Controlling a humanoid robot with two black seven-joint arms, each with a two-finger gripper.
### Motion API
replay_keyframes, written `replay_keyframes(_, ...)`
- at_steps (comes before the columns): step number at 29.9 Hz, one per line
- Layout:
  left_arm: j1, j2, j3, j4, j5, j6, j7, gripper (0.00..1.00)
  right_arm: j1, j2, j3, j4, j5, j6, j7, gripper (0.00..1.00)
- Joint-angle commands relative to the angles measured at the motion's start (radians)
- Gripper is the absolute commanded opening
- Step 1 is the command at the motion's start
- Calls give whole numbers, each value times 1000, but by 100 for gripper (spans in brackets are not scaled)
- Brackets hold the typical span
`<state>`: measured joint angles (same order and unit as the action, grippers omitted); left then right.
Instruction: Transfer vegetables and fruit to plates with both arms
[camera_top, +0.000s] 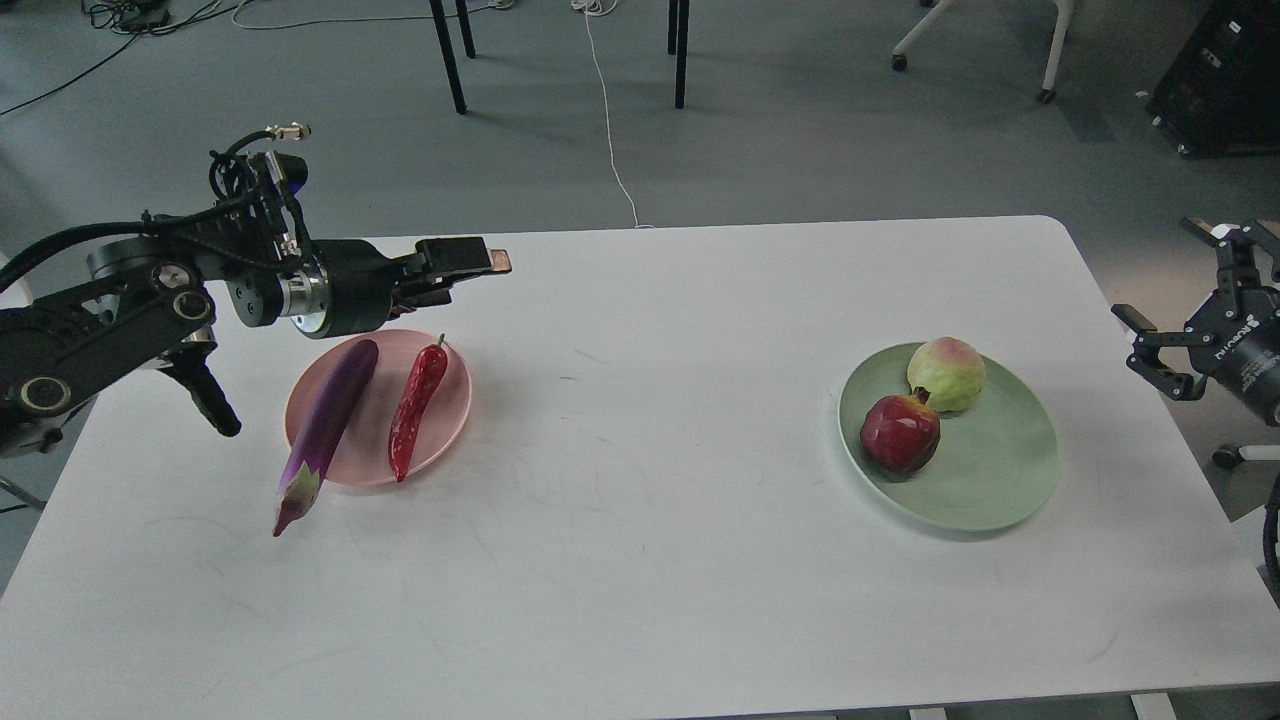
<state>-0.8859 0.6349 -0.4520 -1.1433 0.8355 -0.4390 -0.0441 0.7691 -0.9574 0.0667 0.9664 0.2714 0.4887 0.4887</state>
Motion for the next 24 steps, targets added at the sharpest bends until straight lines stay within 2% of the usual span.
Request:
replay_keyframes(1, 63, -41, -62, -1, -241, 152, -60, 99, 27, 15, 51, 3, 3, 0, 0, 99)
replay_keyframes(4, 125, -60, -95, -1, -352, 261, -115, 99, 55, 75, 106, 14, 5, 0, 0, 99)
replay_keyframes(5, 154, -72, -115, 0, -384, 279, -158, 99, 55, 86, 132, 17, 6, 0, 0, 99)
replay_keyframes(7, 229, -102, -192, 4, -404, 283, -244, 99, 52, 95, 160, 40, 6, 0, 0, 99)
replay_keyframes(9, 345, -142, -320, 4, -398, 278, -295, 99, 52, 112, 168, 55, 11, 0, 0, 99)
replay_keyframes(12, 477, -211, -515, 7, -394, 238, -295, 99, 56, 164, 170, 54, 14, 0, 0, 99)
replay_keyframes(16, 614, -251, -622, 17, -392, 97, -293, 99, 56, 219, 173, 57, 12, -8, 0, 99)
replay_keyframes(19, 639, -253, -622, 20, -382, 127, -290, 99, 47, 246, 173, 57, 11, -48, 0, 99)
replay_keyframes(24, 645, -241, -623, 22, -380, 163, -293, 99, 38, 253, 174, 55, 8, -41, 0, 99)
